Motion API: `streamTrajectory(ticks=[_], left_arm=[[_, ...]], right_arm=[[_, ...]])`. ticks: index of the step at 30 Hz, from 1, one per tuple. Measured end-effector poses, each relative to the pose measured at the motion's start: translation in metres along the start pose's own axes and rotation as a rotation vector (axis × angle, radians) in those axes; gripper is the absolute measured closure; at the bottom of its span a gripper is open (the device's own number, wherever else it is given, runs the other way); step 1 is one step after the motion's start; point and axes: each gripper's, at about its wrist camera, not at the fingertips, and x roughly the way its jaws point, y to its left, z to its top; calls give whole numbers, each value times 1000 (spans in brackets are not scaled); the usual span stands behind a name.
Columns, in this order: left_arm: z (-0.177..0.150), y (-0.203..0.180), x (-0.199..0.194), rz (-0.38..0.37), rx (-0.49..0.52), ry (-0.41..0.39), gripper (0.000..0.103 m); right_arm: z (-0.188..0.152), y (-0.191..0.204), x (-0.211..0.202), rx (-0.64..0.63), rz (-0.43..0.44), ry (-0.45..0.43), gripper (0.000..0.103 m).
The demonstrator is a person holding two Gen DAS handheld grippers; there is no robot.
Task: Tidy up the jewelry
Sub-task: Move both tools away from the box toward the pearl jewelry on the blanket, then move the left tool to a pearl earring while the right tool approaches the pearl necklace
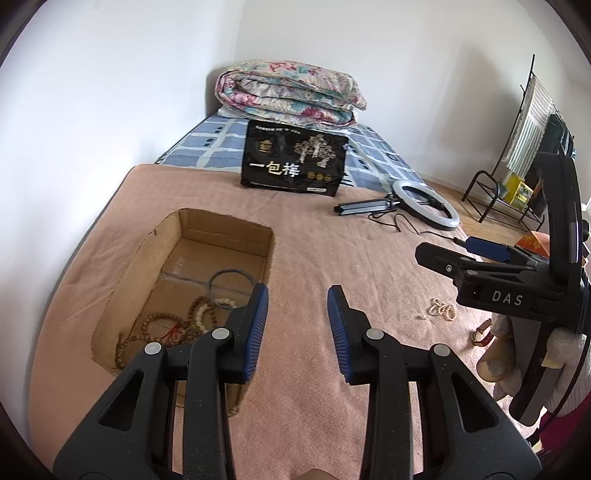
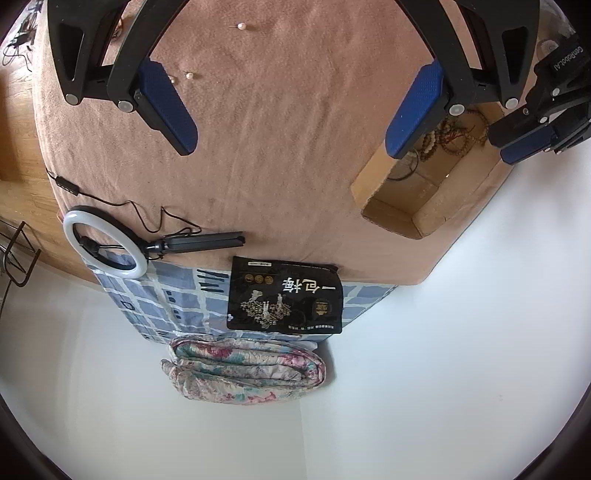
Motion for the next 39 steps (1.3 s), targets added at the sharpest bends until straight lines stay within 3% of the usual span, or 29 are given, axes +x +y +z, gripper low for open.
streamTrajectory(ticks=[8, 16, 27, 39], left_arm=[[-1, -38, 8, -43, 50, -5, 70], [-8, -75, 22, -98, 112, 21, 70], [-22, -107, 45, -155, 152, 90, 70], [-48, -138, 71, -186, 231, 170, 70]], right_arm=[[-19, -43, -27, 34, -42, -16, 0], [-36, -97, -55, 93, -124, -102, 0], [-57, -169, -58, 185, -109, -33, 0], [-69, -198, -27, 260, -57, 74, 3]])
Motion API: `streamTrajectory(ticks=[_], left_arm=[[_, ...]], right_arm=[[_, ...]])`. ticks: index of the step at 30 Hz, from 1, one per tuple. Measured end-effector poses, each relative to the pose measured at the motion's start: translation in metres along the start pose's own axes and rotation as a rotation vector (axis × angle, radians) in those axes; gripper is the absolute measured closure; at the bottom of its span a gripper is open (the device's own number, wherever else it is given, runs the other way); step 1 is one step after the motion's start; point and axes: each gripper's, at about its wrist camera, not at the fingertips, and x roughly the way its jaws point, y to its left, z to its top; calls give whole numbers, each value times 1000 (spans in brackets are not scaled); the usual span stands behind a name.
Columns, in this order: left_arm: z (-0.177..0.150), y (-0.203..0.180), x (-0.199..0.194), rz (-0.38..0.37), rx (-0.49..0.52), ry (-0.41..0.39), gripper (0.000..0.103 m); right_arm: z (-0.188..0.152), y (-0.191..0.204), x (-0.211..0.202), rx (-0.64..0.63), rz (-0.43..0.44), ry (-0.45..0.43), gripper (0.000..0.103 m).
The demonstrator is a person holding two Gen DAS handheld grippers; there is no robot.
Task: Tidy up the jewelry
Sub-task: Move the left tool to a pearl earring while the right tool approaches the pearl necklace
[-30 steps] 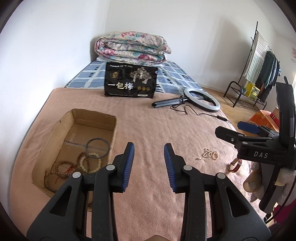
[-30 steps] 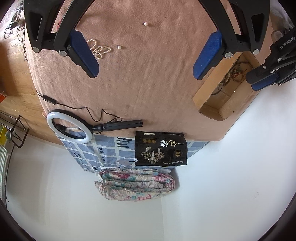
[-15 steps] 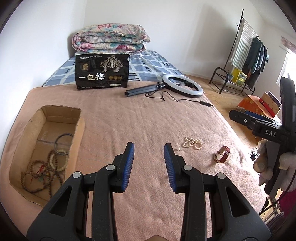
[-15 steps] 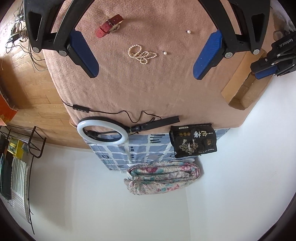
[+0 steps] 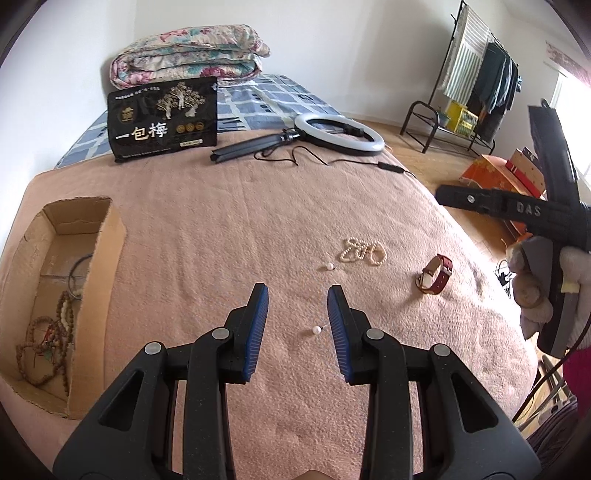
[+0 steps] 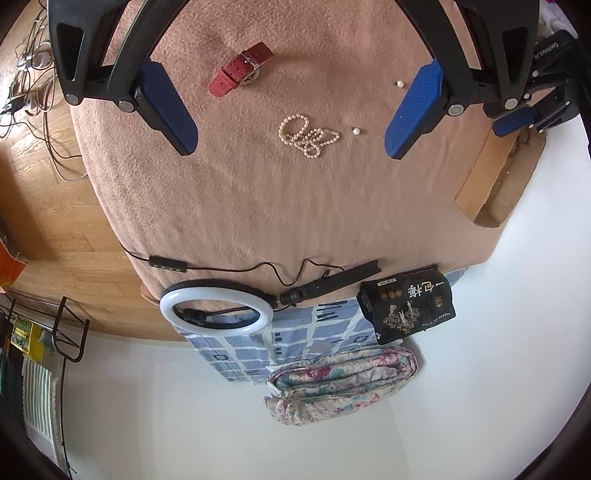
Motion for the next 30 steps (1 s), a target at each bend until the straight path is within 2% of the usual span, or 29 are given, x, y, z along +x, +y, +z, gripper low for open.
streamTrajectory(ticks=[14, 19, 23, 25, 30], left_arm=[[-14, -10, 35, -43, 24, 85, 70], [-20, -15, 46, -54, 47, 114, 70], [-23, -16, 52, -56, 54, 125, 70], [-24, -14, 56, -56, 53, 135, 76], [-28, -12, 67, -65, 47, 159, 77]], right_arm=[[-2, 9, 61, 51, 53, 168, 28], [-4, 15, 84, 53, 40, 232, 38], [-5, 21, 99, 24, -9, 258, 42], [-5, 20, 105, 20, -33, 272, 44], [-7, 16, 118, 33, -54, 298, 47]])
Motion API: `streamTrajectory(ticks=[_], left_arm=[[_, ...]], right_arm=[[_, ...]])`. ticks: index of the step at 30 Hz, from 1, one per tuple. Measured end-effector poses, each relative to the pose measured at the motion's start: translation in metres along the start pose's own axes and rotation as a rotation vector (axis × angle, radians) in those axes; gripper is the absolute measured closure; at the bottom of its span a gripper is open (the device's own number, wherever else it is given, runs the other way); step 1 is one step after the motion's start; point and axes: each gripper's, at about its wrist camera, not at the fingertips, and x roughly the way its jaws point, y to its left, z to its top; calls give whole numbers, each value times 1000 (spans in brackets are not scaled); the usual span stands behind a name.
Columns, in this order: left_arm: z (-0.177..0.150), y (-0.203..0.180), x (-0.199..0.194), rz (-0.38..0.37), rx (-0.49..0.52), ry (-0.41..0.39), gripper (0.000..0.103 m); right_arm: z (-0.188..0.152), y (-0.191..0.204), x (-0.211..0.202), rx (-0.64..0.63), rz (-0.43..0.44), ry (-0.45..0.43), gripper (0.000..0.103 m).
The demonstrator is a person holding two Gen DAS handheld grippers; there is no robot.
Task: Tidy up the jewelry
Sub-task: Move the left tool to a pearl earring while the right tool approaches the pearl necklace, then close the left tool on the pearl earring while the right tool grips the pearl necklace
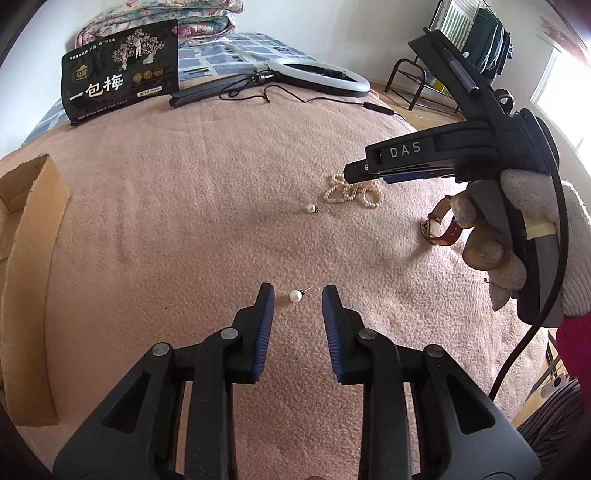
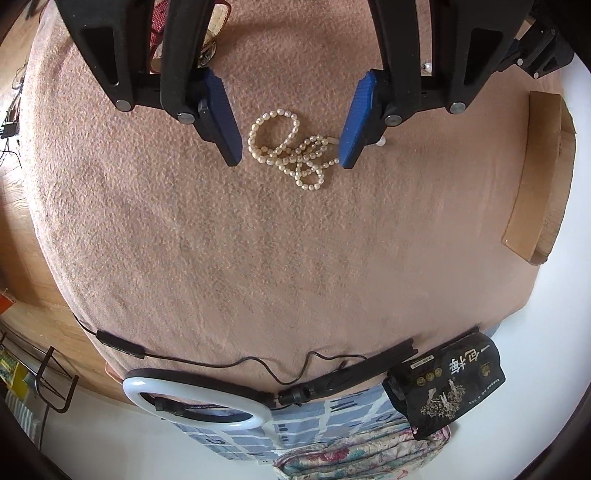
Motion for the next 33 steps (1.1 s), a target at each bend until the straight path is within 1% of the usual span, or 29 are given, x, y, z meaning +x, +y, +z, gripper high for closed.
streamTrajectory(ticks=[2, 4, 9, 16, 21, 27, 28, 29, 31, 33], left_arm=[[0, 1, 5, -6, -3, 11, 79], [-1, 1, 9, -5, 0, 20, 81], [0, 0, 16, -2, 5, 29, 81], [-2, 2, 28, 22, 15, 48, 82], [-3, 2, 35, 32, 25, 61, 84], [-4, 3, 38, 53, 40, 63, 93], [-4, 3, 38, 55, 39, 62, 95], [-4, 4, 38, 57, 38, 61, 95], [-3, 4, 38, 59, 38, 60, 96], [-4, 3, 37, 64, 45, 59, 96]], right_arm=[[0, 0, 5, 2, 1, 9, 53], [1, 1, 8, 0, -2, 15, 55], [4, 2, 13, 0, -8, 19, 55], [4, 7, 19, -10, -20, 29, 55], [3, 7, 23, -9, -31, 40, 57], [2, 8, 26, -31, -62, 48, 61], [1, 8, 26, -35, -69, 47, 63], [1, 9, 27, -41, -85, 46, 69], [1, 10, 27, -53, -100, 41, 75], [1, 9, 26, -54, -94, 36, 85]])
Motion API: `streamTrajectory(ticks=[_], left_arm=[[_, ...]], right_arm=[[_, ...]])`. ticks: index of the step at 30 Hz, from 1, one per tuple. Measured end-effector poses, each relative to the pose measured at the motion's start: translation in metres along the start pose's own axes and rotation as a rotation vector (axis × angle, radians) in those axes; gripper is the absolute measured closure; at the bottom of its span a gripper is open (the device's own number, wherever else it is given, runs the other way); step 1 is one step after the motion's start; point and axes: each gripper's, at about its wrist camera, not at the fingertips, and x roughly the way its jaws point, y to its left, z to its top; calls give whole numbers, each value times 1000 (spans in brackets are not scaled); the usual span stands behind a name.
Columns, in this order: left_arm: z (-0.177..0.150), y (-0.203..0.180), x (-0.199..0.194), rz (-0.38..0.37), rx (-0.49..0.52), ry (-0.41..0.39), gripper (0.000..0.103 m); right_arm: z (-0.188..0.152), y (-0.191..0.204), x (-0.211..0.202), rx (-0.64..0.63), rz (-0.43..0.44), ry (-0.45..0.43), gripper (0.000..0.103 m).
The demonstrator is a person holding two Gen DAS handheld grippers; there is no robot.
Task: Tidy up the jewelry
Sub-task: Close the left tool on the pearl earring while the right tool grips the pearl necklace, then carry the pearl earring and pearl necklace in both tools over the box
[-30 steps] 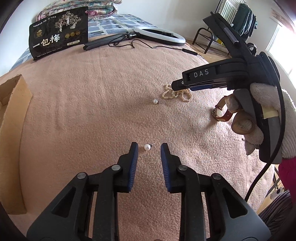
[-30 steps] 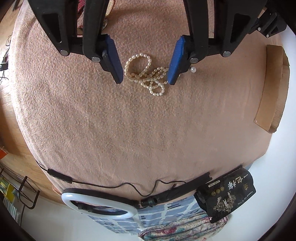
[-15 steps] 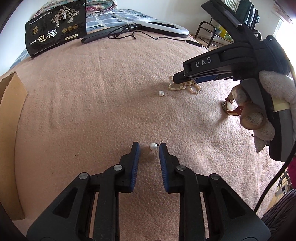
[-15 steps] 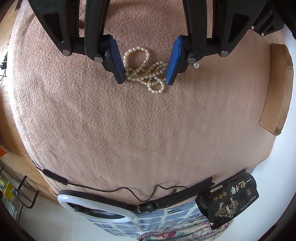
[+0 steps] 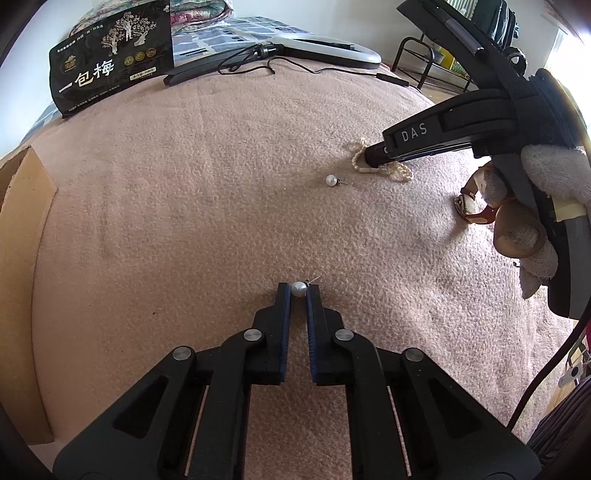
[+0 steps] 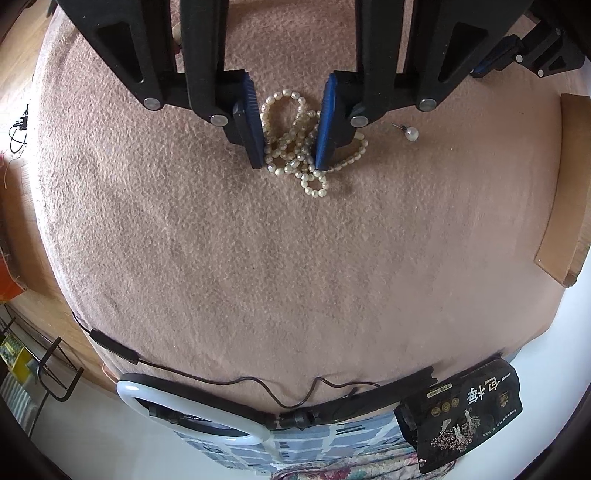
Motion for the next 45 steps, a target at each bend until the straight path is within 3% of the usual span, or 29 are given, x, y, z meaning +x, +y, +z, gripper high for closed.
streamTrajectory(ticks=[1, 5, 26, 45], left_arm=[[0, -1, 0, 4, 4, -2, 96], [0, 0, -3, 12, 7, -8, 97], [13, 20, -73, -30, -81, -156, 97], [9, 48, -142, -11, -137, -298, 97]], right_arm=[[0, -1, -1, 2, 3, -3, 92], [0, -3, -5, 6, 15, -19, 96], [-4, 11, -87, -4, 76, -197, 96], [-18, 72, -155, -96, 160, -323, 96]])
